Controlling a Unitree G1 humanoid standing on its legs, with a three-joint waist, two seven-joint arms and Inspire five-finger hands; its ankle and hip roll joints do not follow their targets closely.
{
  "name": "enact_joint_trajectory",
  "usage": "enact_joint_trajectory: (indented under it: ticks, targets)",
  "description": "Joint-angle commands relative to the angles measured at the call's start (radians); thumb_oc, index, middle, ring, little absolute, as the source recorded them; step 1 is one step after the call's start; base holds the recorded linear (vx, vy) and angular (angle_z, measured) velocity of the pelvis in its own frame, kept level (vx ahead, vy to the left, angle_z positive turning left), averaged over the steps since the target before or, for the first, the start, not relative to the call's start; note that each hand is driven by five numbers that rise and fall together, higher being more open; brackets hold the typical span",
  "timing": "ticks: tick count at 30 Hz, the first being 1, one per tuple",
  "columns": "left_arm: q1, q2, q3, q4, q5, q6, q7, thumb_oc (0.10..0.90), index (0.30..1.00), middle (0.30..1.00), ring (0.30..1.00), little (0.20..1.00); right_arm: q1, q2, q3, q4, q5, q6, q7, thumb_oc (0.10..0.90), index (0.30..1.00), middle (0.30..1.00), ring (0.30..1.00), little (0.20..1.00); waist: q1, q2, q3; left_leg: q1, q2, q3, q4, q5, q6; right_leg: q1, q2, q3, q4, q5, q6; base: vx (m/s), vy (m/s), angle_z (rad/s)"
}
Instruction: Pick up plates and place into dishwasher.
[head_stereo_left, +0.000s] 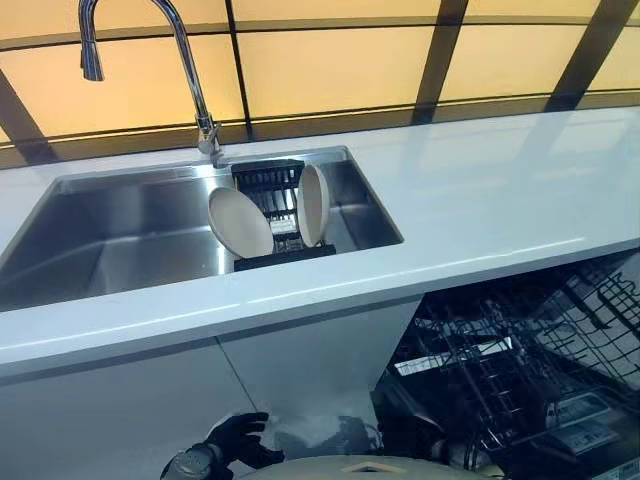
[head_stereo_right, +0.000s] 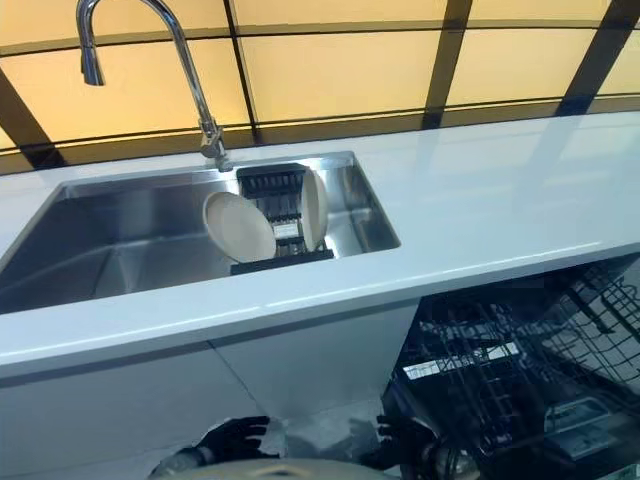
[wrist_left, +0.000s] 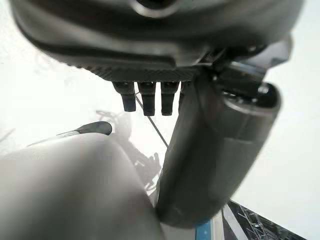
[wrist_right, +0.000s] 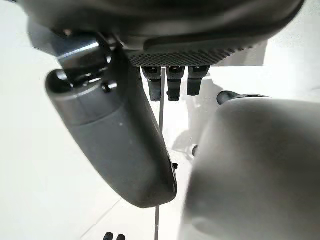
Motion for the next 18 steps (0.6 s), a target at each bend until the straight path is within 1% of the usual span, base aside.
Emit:
enact_joint_trajectory:
  ticks: [1, 3, 4, 5, 9, 12, 14, 18]
  targets:
    - [-0.051, -0.060, -0.011, 0.023, 0.008, 0.001, 0.003, 0.800, 0.900, 0.900, 0.900, 0.900, -0.036, 0.020, 0.013, 0.017, -0.007, -0.021, 0.007, 0.800, 0.900, 0.900, 0.900, 0.900, 0.017, 0.029, 0.024, 0.052, -0.088, 0.113, 0.007, -0.185, 0.078, 0.004, 0.066, 0.045, 0.038, -0.121, 0.005, 0.25, -0.156, 0.10]
    - [-0.054, -0.061, -0.014, 0.026, 0.016, -0.004, 0.011, 0.800, 0.900, 0.900, 0.900, 0.900, -0.037, 0.022, 0.015, 0.016, -0.005, -0.019, 0.004, 0.800, 0.900, 0.900, 0.900, 0.900, 0.017, 0.027, 0.023, 0.051, -0.089, 0.112, 0.007, -0.183, 0.077, 0.004, 0.067, 0.046, 0.037, -0.119, 0.005, 0.00, 0.000, 0.00]
    - [-0.054, -0.060, -0.013, 0.024, 0.014, -0.023, -0.001, 0.800, 0.900, 0.900, 0.900, 0.900, -0.037, 0.020, 0.014, 0.016, -0.007, -0.020, 0.007, 0.800, 0.900, 0.900, 0.900, 0.900, 0.017, 0.027, 0.022, 0.051, -0.089, 0.111, 0.007, -0.185, 0.076, 0.005, 0.067, 0.046, 0.035, -0.119, 0.005, 0.00, 0.000, 0.00]
    - [-0.055, -0.059, -0.015, 0.023, 0.030, -0.028, -0.003, 0.800, 0.900, 0.900, 0.900, 0.900, -0.037, 0.018, 0.013, 0.017, -0.007, -0.020, 0.010, 0.800, 0.900, 0.900, 0.900, 0.900, 0.017, 0.027, 0.021, 0.051, -0.088, 0.112, 0.007, -0.185, 0.075, 0.005, 0.067, 0.045, 0.034, -0.118, 0.005, 0.00, 0.000, 0.00]
    - [-0.056, -0.057, -0.029, 0.020, 0.046, -0.016, -0.011, 0.800, 0.900, 0.900, 0.900, 0.900, -0.037, 0.017, 0.016, 0.016, -0.005, -0.018, 0.009, 0.800, 0.900, 0.900, 0.900, 0.900, 0.016, 0.028, 0.021, 0.049, -0.087, 0.113, 0.007, -0.184, 0.074, 0.005, 0.068, 0.047, 0.031, -0.116, 0.005, 0.00, 0.000, 0.00]
    - [-0.059, -0.058, -0.032, 0.020, 0.010, -0.010, -0.024, 0.800, 0.900, 0.900, 0.900, 0.900, -0.039, 0.016, 0.016, 0.021, -0.007, -0.021, 0.012, 0.800, 0.900, 0.900, 0.900, 0.900, 0.014, 0.031, 0.020, 0.049, -0.087, 0.114, 0.007, -0.183, 0.072, 0.006, 0.068, 0.049, 0.028, -0.114, 0.006, 0.00, 0.000, 0.00]
    - [-0.060, -0.061, -0.026, 0.016, -0.014, -0.051, -0.003, 0.800, 0.900, 0.900, 0.900, 0.900, -0.038, 0.018, 0.020, 0.021, -0.009, -0.022, 0.012, 0.800, 0.900, 0.900, 0.900, 0.900, 0.013, 0.031, 0.019, 0.048, -0.087, 0.115, 0.007, -0.183, 0.071, 0.007, 0.068, 0.050, 0.024, -0.113, 0.005, 0.00, 0.000, 0.00]
    - [-0.057, -0.062, -0.021, 0.009, -0.012, -0.066, 0.005, 0.800, 0.900, 0.900, 0.900, 0.900, -0.037, 0.019, 0.022, 0.021, -0.009, -0.021, 0.010, 0.800, 0.900, 0.900, 0.900, 0.900, 0.015, 0.031, 0.018, 0.047, -0.087, 0.113, 0.007, -0.183, 0.070, 0.006, 0.069, 0.049, 0.024, -0.112, 0.005, 0.00, 0.000, 0.00]
